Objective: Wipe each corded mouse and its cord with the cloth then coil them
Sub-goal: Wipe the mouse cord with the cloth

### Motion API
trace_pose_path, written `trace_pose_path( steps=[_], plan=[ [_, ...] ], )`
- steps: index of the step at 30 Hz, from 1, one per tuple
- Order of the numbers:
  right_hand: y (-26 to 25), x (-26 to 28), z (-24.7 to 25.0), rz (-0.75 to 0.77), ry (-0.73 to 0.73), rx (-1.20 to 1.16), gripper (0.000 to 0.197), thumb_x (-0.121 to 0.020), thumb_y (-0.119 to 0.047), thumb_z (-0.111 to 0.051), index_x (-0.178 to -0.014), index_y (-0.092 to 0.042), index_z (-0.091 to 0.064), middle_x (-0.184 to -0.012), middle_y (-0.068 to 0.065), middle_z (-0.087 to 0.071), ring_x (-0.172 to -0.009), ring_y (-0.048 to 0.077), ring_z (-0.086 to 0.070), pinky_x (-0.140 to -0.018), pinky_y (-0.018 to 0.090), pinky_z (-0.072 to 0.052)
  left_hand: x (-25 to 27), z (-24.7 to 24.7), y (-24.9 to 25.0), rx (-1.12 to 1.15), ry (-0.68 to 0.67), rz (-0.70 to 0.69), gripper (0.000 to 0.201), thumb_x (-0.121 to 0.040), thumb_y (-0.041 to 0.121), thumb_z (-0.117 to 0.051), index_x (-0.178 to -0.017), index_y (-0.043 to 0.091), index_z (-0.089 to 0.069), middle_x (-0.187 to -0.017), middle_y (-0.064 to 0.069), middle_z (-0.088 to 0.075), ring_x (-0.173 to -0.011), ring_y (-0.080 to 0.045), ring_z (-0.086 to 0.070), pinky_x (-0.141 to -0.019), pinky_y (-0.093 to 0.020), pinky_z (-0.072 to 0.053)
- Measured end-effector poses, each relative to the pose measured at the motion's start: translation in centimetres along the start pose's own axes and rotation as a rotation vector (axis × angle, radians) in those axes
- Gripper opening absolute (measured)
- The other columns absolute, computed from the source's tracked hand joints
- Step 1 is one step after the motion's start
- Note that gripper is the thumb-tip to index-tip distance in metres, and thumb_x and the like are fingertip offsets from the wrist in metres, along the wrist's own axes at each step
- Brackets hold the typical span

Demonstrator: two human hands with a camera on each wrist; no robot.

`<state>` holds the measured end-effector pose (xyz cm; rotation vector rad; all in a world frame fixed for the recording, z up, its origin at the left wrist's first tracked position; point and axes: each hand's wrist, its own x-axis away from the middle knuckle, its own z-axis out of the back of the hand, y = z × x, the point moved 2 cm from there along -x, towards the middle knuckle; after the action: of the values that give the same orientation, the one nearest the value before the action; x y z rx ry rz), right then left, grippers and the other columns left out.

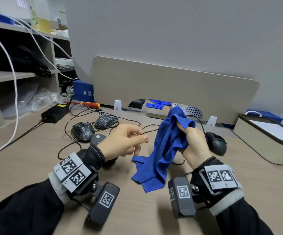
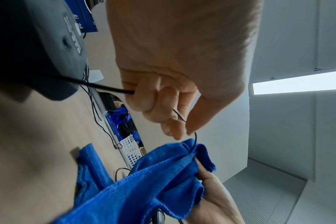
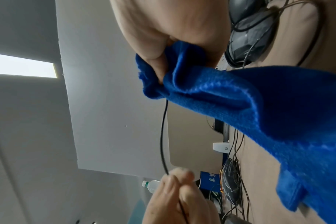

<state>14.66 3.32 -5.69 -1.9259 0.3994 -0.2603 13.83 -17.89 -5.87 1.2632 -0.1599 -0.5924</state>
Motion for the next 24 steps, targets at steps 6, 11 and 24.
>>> trace_pose_path(
  steps=[6, 11, 24],
  plan=[
    [0.6, 1.0, -1.3, 0.077, -0.114, 0.143, 0.017, -0.093, 0.008, -0.051, -0.100, 0.000, -0.065, -0.098, 0.022, -0.066, -0.091, 0.032, -0.064, -0.090, 0.051, -0.053, 0.1, -0.9, 0.6, 0.105, -0.060, 0.009, 0.048, -0.084, 0.052, -0.058, -0.088, 0.005, -0.070, -0.055, -0.016, -0.058, -0.040, -0.016, -0.030, -0.039, -0.017, -0.024],
    [0.5, 1.4, -1.6, 0.125, -0.167, 0.191, 0.022, -0.079, -0.001, -0.058, -0.099, -0.001, -0.067, -0.087, 0.012, -0.066, -0.083, 0.024, -0.061, -0.076, 0.038, -0.049, 0.0, -0.6, 0.5, 0.079, -0.092, -0.005, 0.036, -0.095, 0.036, -0.060, -0.086, 0.003, -0.070, -0.058, -0.015, -0.063, -0.037, -0.014, -0.040, -0.037, -0.019, -0.028],
    [1.1, 2.8, -3.1, 0.082, -0.337, 0.177, 0.014, -0.076, -0.012, -0.062, -0.088, -0.008, -0.068, -0.085, 0.014, -0.063, -0.081, 0.026, -0.058, -0.074, 0.038, -0.046, -0.2, -0.7, -0.2, 0.001, 0.090, -0.038, 0.015, -0.096, 0.004, -0.059, -0.081, 0.005, -0.059, -0.058, -0.010, -0.064, -0.042, -0.018, -0.051, -0.041, -0.021, -0.037]
  ],
)
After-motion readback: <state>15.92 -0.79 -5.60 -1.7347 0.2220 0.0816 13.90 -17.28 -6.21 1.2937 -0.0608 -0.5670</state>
